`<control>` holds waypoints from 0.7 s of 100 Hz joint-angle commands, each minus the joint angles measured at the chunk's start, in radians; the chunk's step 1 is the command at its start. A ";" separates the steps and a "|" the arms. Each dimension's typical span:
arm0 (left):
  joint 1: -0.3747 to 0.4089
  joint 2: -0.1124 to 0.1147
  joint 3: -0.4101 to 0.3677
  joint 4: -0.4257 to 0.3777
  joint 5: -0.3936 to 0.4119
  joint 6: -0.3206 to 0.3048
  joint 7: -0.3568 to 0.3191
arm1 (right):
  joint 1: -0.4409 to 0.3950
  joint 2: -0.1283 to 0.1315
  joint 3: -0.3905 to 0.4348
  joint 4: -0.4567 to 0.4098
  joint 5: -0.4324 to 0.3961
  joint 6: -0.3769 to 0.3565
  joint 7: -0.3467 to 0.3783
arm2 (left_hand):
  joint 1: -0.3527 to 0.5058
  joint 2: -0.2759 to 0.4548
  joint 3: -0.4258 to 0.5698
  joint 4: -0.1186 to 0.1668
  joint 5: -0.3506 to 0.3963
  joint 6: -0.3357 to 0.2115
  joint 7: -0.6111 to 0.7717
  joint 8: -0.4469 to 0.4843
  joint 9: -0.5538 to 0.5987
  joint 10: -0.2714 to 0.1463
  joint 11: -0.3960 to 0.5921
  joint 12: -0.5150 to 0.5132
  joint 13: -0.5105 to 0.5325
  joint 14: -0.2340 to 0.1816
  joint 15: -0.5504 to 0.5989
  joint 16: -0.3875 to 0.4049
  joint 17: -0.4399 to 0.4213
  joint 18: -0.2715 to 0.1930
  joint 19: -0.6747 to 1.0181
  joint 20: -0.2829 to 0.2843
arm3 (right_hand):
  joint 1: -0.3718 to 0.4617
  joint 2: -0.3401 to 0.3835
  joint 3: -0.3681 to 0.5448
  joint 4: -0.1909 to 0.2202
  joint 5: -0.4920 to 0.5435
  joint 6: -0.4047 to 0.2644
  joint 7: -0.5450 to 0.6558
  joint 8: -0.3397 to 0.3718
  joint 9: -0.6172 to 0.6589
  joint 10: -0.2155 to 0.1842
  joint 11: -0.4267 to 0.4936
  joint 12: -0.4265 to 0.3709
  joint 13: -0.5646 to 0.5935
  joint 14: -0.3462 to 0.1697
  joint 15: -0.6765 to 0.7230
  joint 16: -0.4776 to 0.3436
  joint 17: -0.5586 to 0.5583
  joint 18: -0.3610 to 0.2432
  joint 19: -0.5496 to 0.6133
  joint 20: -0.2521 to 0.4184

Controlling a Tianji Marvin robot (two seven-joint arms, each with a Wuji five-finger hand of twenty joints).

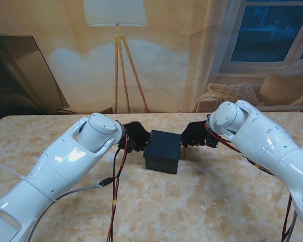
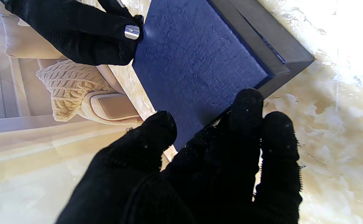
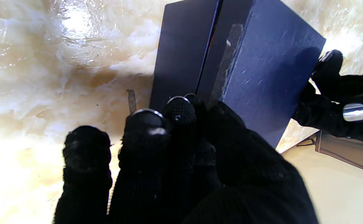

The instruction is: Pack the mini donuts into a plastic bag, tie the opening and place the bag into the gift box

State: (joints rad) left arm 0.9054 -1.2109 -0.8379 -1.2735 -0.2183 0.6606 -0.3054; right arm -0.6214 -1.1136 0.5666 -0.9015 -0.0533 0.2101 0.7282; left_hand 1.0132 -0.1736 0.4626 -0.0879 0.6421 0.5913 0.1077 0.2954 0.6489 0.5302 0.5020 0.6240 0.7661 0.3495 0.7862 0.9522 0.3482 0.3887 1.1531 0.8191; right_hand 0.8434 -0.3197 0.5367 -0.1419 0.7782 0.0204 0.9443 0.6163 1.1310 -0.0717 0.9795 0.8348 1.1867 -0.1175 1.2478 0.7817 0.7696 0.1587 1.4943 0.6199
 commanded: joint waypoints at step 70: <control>0.028 -0.014 0.010 -0.031 -0.013 -0.022 -0.044 | -0.001 -0.034 -0.016 0.002 0.012 -0.002 0.019 | -0.027 0.011 0.018 0.025 -0.017 -0.197 -0.017 -0.022 -0.007 -0.116 -0.006 -0.015 -0.009 -0.013 -0.015 -0.011 -0.012 -0.006 -0.006 -0.017 | -0.012 0.012 -0.032 -0.010 0.030 -0.179 0.001 0.020 0.014 -0.024 0.046 0.002 0.010 -0.061 0.001 -0.028 0.009 0.000 0.048 -0.013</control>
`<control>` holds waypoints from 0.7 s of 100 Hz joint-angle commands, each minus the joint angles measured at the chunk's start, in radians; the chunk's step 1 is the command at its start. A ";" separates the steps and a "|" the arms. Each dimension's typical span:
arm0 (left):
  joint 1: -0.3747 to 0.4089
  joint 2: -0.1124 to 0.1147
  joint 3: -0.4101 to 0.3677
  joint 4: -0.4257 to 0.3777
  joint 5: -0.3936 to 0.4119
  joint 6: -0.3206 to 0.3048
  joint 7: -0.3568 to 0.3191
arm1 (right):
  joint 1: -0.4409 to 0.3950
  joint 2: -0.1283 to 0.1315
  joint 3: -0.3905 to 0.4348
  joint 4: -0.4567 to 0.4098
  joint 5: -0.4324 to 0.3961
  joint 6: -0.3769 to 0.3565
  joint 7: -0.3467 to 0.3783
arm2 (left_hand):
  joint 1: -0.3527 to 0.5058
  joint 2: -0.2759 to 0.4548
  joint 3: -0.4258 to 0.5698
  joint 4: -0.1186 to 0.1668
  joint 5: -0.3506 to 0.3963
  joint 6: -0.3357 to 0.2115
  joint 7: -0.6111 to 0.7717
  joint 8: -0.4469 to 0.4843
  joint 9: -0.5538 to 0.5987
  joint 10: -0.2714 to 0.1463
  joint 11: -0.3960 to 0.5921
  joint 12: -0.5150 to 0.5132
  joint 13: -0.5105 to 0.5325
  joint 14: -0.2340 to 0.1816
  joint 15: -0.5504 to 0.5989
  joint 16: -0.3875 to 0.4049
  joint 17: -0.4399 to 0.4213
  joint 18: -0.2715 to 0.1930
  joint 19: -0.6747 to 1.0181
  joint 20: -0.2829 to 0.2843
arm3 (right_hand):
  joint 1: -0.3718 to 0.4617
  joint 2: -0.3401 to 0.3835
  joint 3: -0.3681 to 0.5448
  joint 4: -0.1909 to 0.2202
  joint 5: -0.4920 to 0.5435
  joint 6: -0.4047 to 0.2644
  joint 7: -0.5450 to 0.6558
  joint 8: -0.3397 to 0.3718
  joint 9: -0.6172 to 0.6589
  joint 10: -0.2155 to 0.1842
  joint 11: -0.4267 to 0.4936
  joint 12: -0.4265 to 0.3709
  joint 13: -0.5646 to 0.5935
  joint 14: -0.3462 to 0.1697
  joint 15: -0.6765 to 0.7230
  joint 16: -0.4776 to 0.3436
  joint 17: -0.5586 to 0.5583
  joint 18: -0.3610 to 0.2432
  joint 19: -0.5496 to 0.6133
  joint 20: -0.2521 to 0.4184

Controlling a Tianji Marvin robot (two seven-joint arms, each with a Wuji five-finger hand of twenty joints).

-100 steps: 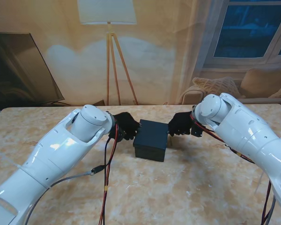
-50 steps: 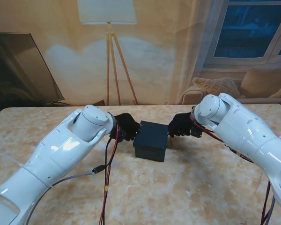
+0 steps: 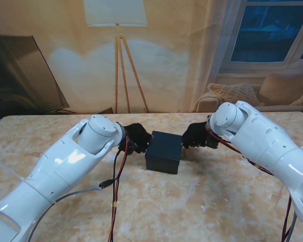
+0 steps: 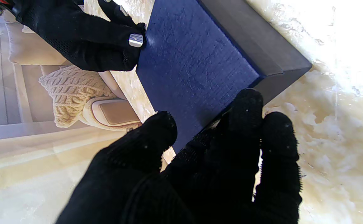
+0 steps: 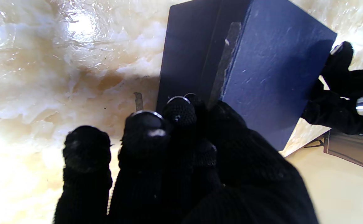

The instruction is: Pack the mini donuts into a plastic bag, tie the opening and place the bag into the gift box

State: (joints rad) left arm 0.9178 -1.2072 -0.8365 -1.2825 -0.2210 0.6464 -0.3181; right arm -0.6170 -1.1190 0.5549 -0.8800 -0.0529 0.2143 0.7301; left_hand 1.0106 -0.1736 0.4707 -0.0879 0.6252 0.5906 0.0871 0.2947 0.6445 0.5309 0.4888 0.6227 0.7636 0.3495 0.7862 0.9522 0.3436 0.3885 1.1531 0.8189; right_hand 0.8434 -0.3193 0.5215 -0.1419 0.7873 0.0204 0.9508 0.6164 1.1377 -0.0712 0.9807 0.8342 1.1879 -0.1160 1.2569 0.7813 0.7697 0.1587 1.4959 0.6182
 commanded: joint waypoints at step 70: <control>0.054 -0.022 -0.017 -0.011 -0.003 -0.034 0.002 | 0.001 -0.047 -0.020 0.019 0.026 -0.027 0.011 | -0.034 0.005 0.030 0.024 0.016 -0.204 0.012 -0.014 0.006 -0.118 0.013 -0.013 0.002 -0.016 -0.013 -0.012 0.001 -0.014 -0.012 -0.021 | -0.025 0.012 -0.023 -0.010 0.020 -0.190 -0.003 0.006 0.002 -0.026 0.042 0.002 0.001 -0.063 -0.011 -0.027 0.003 -0.003 0.045 -0.012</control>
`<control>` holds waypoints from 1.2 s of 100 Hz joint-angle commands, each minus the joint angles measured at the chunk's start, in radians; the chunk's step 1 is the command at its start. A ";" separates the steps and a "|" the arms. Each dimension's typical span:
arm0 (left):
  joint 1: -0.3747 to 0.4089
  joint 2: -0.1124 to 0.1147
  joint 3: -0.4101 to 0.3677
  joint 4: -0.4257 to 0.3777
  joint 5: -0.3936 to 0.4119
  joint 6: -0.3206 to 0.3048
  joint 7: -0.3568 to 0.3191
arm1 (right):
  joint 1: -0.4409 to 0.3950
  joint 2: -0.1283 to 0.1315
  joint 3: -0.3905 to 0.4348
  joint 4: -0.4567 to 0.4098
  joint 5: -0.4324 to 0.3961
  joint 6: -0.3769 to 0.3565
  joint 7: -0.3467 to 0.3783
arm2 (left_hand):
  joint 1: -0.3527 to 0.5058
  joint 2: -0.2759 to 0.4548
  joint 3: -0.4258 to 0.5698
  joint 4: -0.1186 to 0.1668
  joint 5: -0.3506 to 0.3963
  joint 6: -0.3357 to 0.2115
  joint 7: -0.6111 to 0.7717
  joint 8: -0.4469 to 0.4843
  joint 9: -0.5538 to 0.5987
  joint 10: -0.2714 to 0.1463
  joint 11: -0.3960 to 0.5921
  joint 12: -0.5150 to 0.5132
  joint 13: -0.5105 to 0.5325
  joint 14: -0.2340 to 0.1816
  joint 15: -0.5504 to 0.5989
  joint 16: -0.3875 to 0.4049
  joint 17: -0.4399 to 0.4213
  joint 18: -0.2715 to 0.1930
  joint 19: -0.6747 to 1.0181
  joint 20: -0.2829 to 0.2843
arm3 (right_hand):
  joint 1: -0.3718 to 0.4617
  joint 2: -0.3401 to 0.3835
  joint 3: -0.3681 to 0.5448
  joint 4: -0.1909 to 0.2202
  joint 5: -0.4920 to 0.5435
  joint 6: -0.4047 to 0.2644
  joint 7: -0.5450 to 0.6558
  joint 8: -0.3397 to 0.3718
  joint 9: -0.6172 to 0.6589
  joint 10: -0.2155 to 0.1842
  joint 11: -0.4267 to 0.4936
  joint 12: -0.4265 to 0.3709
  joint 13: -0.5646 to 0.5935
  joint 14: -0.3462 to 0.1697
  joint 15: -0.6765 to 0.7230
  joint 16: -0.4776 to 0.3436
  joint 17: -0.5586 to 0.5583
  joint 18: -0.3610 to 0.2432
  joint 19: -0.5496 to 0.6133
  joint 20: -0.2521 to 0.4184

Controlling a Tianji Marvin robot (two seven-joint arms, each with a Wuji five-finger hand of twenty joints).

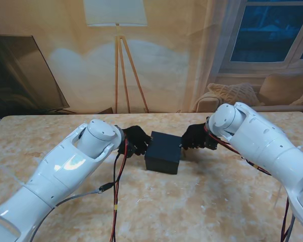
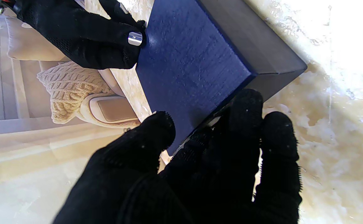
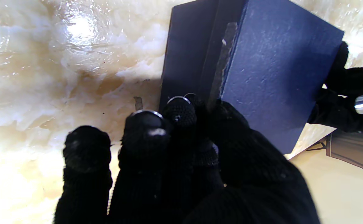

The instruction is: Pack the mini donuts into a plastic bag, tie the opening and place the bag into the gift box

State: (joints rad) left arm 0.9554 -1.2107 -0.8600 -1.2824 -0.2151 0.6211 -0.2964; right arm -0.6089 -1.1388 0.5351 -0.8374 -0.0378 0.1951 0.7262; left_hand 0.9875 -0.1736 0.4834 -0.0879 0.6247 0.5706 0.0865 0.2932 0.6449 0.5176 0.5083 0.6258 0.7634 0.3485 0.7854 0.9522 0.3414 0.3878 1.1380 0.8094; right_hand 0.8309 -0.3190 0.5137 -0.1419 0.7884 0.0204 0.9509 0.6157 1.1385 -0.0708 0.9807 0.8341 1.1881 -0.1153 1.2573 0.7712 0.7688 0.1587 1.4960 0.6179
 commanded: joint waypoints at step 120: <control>0.036 -0.010 -0.031 -0.041 -0.017 -0.007 -0.018 | -0.042 -0.002 0.055 -0.083 -0.007 0.008 -0.001 | -0.007 0.018 -0.012 0.024 0.022 -0.209 0.021 0.023 0.005 -0.107 -0.013 -0.015 0.014 -0.006 0.007 -0.003 0.022 -0.002 0.049 0.016 | 0.018 0.014 -0.007 -0.003 0.012 -0.159 -0.014 -0.035 0.005 -0.019 0.043 0.003 0.008 -0.061 -0.011 -0.017 0.008 0.002 0.047 -0.011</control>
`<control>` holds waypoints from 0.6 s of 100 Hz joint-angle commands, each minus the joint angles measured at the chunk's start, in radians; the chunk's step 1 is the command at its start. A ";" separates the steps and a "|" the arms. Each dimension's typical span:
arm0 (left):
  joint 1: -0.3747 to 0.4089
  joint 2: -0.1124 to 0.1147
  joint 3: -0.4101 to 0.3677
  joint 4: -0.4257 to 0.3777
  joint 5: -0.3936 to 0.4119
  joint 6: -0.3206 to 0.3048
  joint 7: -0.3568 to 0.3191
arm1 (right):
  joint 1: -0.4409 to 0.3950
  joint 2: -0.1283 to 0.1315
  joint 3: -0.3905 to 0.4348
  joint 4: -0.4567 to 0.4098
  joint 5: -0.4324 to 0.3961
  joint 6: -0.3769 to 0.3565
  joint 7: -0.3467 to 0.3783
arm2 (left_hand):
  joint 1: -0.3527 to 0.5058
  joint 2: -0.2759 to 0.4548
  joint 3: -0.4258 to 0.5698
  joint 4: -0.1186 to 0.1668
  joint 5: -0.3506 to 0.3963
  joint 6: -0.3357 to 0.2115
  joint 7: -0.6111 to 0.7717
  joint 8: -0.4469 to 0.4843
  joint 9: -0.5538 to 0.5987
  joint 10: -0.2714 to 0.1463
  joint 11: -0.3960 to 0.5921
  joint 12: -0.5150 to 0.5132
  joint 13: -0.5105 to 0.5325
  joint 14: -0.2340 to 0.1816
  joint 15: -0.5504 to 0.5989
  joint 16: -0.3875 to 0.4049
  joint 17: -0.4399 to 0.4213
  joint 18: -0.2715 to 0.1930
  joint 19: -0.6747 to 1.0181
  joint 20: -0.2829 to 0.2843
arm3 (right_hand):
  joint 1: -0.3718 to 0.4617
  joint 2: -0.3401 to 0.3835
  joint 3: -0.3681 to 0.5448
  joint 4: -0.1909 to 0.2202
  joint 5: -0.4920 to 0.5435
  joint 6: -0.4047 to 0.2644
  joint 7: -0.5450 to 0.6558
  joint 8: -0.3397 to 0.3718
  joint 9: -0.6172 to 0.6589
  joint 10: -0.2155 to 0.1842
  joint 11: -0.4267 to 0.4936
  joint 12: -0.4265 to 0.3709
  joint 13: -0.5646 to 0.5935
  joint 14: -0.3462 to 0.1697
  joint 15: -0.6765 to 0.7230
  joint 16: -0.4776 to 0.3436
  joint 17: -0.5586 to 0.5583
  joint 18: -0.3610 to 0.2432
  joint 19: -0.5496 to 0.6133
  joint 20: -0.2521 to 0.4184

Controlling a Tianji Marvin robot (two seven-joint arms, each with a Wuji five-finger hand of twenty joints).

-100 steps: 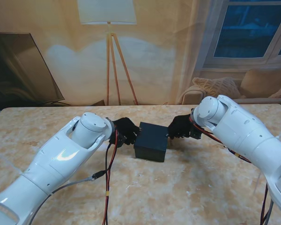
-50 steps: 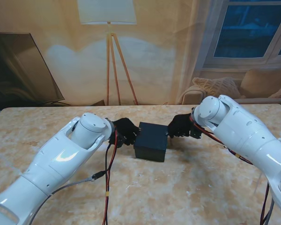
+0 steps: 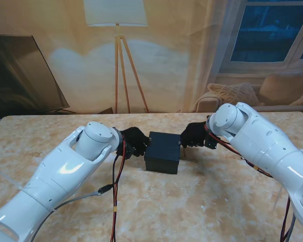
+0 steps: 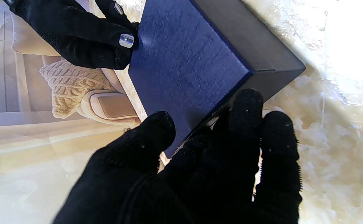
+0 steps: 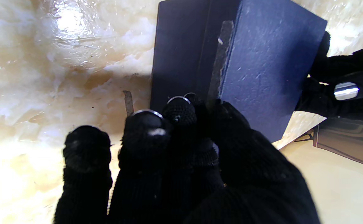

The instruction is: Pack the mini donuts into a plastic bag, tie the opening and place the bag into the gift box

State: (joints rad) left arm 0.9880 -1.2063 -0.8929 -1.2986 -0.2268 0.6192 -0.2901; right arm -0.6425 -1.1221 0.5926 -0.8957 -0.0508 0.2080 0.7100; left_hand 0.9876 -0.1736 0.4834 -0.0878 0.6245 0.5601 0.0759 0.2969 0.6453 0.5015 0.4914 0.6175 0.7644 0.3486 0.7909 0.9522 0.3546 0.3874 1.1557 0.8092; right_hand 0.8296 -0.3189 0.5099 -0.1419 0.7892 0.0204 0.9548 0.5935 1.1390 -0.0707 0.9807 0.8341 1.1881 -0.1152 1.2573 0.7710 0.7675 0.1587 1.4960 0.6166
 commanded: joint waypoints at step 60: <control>0.009 -0.018 0.003 -0.017 -0.017 -0.004 -0.022 | -0.014 -0.016 -0.003 -0.033 0.003 0.007 0.015 | -0.008 0.023 -0.022 0.024 0.026 -0.200 0.030 0.013 0.003 -0.091 -0.013 -0.023 0.028 0.006 0.050 0.021 0.030 -0.015 0.109 0.074 | 0.017 0.014 -0.002 -0.005 0.007 -0.161 -0.011 -0.020 0.003 -0.020 0.042 0.002 0.008 -0.061 -0.010 -0.018 0.010 0.002 0.048 -0.010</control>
State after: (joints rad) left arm 0.9914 -1.2050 -0.8961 -1.2991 -0.2319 0.6201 -0.2896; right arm -0.6438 -1.1205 0.5886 -0.9037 -0.0512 0.2149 0.7101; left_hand 0.9876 -0.1736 0.4729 -0.0878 0.6245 0.5606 0.0758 0.2969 0.6453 0.5015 0.4888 0.6116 0.7733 0.3486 0.8139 0.9562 0.3747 0.3873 1.2269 0.8552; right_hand 0.8296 -0.3189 0.5088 -0.1419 0.7895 0.0203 0.9640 0.5703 1.1393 -0.0707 0.9808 0.8340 1.1881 -0.1148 1.2573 0.7710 0.7675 0.1587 1.4961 0.6164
